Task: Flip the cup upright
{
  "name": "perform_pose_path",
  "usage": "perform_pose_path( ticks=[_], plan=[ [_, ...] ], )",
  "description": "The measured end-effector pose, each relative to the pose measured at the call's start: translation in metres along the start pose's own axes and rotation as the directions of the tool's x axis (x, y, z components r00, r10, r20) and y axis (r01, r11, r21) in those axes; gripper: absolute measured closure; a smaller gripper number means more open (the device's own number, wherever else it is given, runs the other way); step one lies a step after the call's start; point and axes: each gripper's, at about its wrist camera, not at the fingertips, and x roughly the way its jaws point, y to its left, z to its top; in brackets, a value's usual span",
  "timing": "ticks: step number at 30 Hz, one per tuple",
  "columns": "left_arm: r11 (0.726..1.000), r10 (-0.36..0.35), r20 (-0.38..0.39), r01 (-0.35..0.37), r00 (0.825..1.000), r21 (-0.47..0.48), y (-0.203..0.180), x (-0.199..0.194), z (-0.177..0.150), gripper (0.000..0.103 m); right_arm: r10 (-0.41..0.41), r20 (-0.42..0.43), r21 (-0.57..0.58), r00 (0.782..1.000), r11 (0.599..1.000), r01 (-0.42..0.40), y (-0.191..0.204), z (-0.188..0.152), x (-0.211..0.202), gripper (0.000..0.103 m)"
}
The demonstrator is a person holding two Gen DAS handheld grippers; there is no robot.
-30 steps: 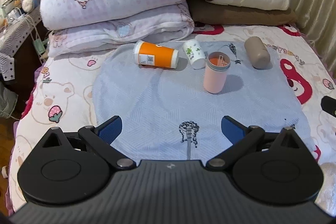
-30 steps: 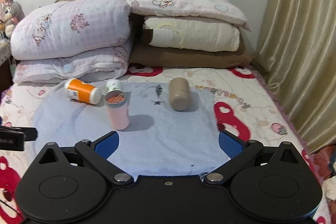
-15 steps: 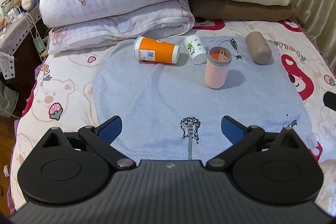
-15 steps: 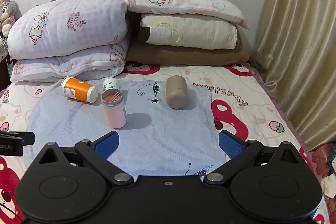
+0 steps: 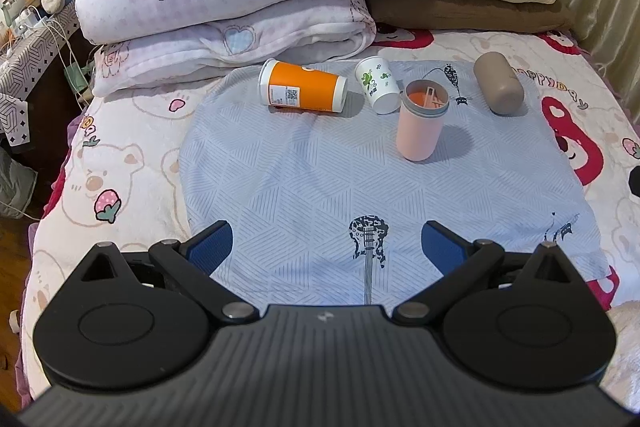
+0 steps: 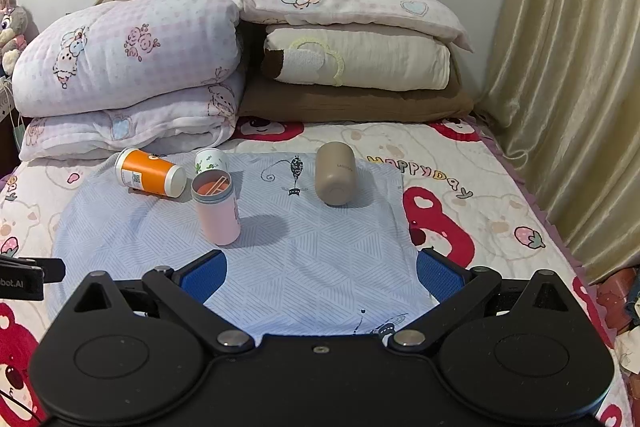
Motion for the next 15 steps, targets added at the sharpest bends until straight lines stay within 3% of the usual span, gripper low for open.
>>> perform_pose_path(
  ticks=[15],
  plan=[
    [1.0,0.005,-0.018,-0.004,1.0,0.015,-0.0011,0.0029,-0.0017,0.001,0.003,0.006,0.019,1.0,1.0,-0.003,-0.0027,0.0004,-0.0047,0.0]
  ],
)
